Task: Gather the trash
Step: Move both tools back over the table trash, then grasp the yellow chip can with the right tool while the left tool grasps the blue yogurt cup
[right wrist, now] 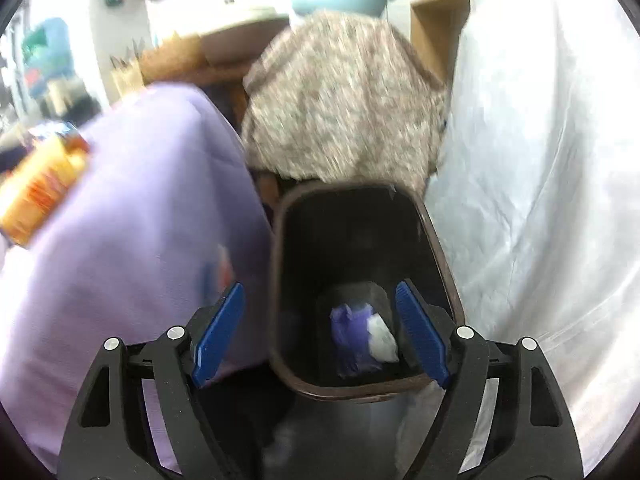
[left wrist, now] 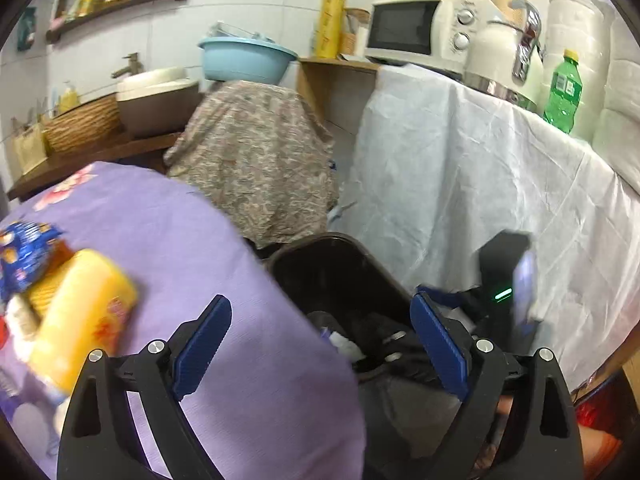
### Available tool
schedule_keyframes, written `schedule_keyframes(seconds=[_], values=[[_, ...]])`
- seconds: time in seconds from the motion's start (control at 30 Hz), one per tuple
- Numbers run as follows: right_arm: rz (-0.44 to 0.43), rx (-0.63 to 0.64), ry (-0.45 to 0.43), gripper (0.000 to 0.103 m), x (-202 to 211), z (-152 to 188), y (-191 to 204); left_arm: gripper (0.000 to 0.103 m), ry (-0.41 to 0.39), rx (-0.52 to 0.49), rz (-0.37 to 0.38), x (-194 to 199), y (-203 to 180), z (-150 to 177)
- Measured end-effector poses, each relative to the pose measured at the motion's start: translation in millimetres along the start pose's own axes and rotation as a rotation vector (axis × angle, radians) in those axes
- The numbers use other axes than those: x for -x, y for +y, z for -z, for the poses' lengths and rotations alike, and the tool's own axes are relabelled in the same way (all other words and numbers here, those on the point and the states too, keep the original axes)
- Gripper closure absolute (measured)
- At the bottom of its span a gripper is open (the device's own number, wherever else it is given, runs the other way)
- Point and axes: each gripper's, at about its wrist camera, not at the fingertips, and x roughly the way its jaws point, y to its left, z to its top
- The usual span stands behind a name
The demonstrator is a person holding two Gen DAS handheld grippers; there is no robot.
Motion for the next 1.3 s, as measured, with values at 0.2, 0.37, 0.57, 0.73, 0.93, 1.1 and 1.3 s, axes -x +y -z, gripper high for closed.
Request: schedule_keyframes(seconds=[0.2, 0.37, 0.57, 0.73, 0.93, 1.1, 1.3], values=[[-0.128, 0.051, -0.122, 0.014, 52, -16, 50, 0.012, -0.060, 0.082, -0.087, 42, 41, 23], [-0.280, 0.164, -0.169, 0.008, 63, -25, 103, 0.012, -0.078, 0.139, -0.177, 81, 77, 48], [-0.372, 0.252, -0.157, 0.007, 66, -23, 155, 0.012, -0.100, 0.197, -0.336, 126, 120, 77], [-0.448, 0.340, -0.105, 0.007, 61, -18, 199, 0.011, -0.070, 0.223, -0.407, 139, 149, 98], [-0.540, 0.218, 0.018, 0.007, 42, -29, 218, 0.011, -0.042, 0.233, -0.422, 138, 177, 101], [-0.568, 0.099, 0.134, 0.007, 18, -43, 224, 0.011, -0.002, 0.177, -0.414, 128, 190, 94], [-0.540, 0.034, 0.212, 0.007, 2, -63, 232, 0.011, 0.038, 0.110, -0.408, 114, 195, 86]])
